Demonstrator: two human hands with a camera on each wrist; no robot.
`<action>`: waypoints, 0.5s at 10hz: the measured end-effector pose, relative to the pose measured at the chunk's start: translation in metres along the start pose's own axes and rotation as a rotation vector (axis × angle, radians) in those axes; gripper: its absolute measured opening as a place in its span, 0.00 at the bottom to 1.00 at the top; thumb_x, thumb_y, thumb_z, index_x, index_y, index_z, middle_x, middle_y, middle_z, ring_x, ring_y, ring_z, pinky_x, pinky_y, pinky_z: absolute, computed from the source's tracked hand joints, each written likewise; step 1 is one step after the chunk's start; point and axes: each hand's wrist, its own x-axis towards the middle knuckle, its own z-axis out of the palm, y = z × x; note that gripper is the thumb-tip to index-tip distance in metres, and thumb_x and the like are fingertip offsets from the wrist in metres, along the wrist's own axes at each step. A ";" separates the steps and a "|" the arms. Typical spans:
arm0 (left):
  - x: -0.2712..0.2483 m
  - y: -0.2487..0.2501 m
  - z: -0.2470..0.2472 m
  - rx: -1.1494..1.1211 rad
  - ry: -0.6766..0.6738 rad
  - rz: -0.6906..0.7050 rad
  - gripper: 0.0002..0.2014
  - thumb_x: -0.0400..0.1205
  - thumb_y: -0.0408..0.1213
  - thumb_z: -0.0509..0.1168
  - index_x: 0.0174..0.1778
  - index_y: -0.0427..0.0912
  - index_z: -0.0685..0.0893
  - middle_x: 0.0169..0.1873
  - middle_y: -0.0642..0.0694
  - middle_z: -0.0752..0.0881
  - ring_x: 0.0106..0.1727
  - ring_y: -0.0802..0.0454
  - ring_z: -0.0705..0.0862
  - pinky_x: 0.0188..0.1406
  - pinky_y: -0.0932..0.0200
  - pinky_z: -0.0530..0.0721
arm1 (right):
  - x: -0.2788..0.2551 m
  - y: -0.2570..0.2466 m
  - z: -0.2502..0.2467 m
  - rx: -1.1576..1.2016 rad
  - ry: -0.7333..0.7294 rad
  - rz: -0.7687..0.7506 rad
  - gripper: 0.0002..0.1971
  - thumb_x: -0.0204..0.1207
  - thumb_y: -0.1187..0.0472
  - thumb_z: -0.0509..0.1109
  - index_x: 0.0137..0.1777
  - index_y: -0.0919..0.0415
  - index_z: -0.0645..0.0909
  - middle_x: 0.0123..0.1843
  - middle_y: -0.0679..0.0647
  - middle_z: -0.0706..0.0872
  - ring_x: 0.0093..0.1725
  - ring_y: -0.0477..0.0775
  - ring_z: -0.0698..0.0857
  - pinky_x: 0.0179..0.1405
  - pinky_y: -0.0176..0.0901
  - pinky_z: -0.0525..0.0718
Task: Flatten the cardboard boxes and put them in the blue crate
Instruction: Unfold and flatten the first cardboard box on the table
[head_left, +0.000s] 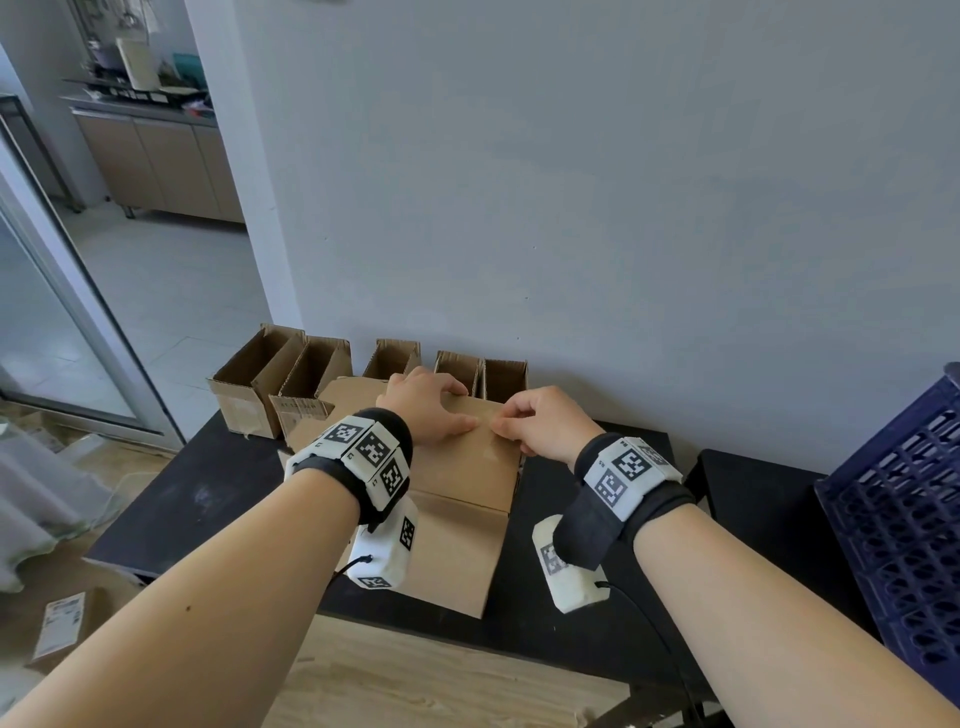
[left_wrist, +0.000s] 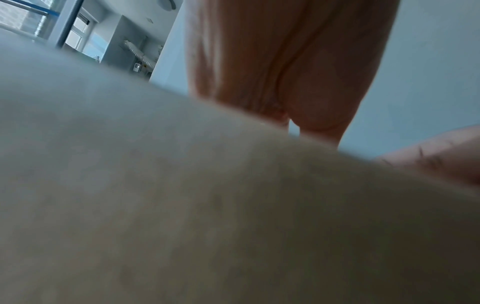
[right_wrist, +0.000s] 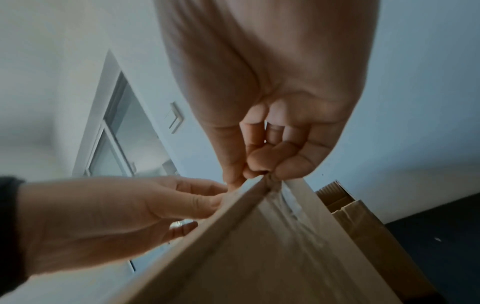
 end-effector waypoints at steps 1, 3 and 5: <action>0.001 0.001 0.001 -0.004 0.002 -0.001 0.26 0.78 0.55 0.66 0.73 0.56 0.74 0.70 0.43 0.71 0.75 0.40 0.64 0.75 0.43 0.65 | -0.003 -0.002 -0.003 0.070 -0.034 0.035 0.04 0.80 0.60 0.68 0.48 0.59 0.83 0.36 0.47 0.80 0.31 0.43 0.76 0.33 0.31 0.77; 0.003 0.000 0.002 -0.007 0.002 -0.002 0.26 0.78 0.55 0.67 0.73 0.56 0.74 0.70 0.43 0.71 0.75 0.40 0.64 0.75 0.43 0.65 | -0.005 -0.004 -0.002 0.070 -0.054 0.080 0.06 0.82 0.60 0.64 0.44 0.57 0.79 0.35 0.49 0.77 0.31 0.44 0.74 0.31 0.33 0.76; 0.002 0.000 0.003 -0.007 0.010 -0.004 0.26 0.78 0.55 0.67 0.72 0.56 0.75 0.70 0.44 0.71 0.74 0.40 0.64 0.75 0.43 0.66 | -0.008 -0.009 -0.003 0.096 -0.055 0.096 0.09 0.83 0.58 0.62 0.41 0.58 0.78 0.35 0.50 0.77 0.31 0.46 0.74 0.34 0.35 0.78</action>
